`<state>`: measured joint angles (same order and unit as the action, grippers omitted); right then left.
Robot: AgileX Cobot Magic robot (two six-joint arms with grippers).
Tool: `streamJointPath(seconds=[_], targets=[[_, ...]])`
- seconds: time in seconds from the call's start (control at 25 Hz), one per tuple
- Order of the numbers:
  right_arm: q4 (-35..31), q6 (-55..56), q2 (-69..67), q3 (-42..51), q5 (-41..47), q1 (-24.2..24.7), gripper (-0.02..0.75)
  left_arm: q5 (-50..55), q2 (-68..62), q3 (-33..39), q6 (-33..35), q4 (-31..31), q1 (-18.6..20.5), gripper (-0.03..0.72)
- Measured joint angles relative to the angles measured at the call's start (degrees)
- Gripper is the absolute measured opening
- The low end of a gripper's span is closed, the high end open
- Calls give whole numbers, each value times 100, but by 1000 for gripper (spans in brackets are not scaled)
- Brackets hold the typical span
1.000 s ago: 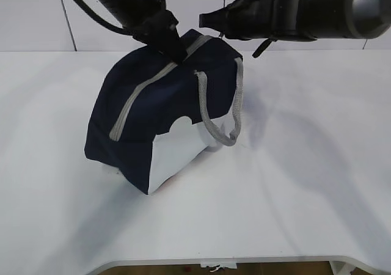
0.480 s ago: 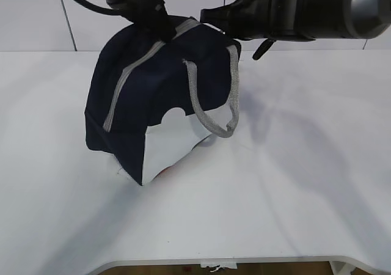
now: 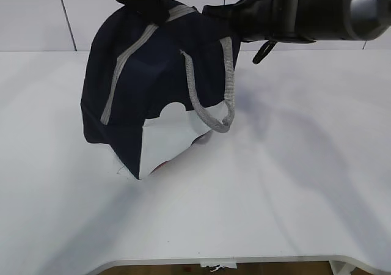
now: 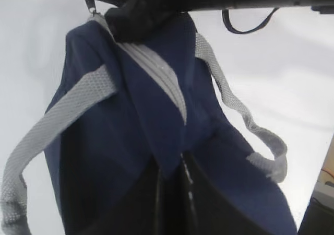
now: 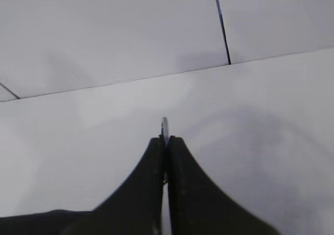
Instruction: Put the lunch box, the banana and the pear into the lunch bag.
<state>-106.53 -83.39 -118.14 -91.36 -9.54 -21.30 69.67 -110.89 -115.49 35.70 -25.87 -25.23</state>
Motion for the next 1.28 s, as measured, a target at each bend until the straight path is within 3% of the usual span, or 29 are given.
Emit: streamJointPath(seconds=[1.28], targets=[[24, 299, -370, 83, 954, 96, 1, 224, 91, 10, 0, 89, 0, 4]])
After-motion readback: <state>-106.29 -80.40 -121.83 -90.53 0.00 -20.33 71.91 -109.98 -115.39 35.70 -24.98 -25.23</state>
